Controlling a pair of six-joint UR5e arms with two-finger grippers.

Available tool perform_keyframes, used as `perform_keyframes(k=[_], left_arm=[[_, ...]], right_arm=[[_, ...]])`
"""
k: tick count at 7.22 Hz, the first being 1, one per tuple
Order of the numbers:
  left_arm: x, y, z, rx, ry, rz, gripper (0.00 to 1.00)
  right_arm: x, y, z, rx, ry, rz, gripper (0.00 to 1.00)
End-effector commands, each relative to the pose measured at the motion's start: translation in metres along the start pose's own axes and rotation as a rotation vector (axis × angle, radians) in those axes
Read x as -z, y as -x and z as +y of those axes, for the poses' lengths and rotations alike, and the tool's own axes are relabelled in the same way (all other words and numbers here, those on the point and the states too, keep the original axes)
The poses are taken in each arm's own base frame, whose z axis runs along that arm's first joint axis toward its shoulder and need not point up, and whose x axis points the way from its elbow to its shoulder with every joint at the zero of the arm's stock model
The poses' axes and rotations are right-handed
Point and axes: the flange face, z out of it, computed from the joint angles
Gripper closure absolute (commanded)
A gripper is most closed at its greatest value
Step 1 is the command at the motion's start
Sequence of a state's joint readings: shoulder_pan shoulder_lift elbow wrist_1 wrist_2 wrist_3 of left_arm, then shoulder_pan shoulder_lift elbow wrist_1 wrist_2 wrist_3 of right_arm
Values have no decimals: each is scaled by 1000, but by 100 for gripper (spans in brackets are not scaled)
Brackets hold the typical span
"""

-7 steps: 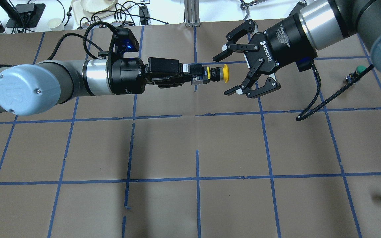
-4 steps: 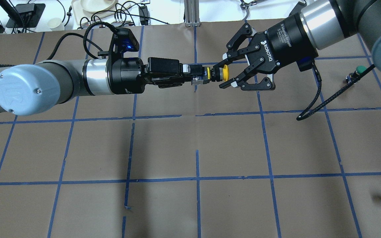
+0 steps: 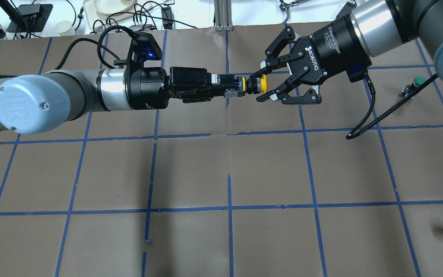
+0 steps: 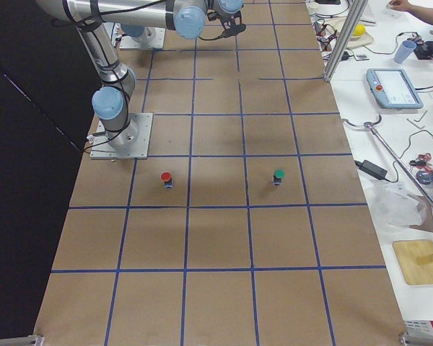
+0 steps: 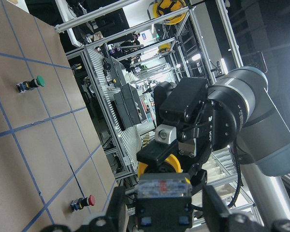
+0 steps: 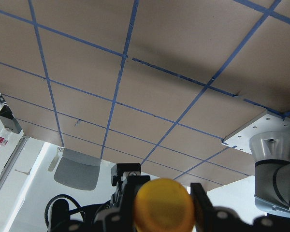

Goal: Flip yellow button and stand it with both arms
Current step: 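Open the left gripper and pull it back while the right gripper withdraws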

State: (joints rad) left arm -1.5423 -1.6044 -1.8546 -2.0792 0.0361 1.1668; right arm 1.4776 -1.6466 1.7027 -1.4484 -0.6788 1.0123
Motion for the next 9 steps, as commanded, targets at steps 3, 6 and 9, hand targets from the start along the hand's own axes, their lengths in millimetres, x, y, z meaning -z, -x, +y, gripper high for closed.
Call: perform_keyframes(k=[3,6,9], left_arm=[[18,6,-4,87,94,-77,0],[47,-2,-27,101,253,-253,0],[65,-9,-48,269,375,-530,0]], right_arm=[[48,-9,-57,215,-188,45,75],[83,-30,-101,773,-358,352,75],[131,-52,-165,1229,-386,581,76]])
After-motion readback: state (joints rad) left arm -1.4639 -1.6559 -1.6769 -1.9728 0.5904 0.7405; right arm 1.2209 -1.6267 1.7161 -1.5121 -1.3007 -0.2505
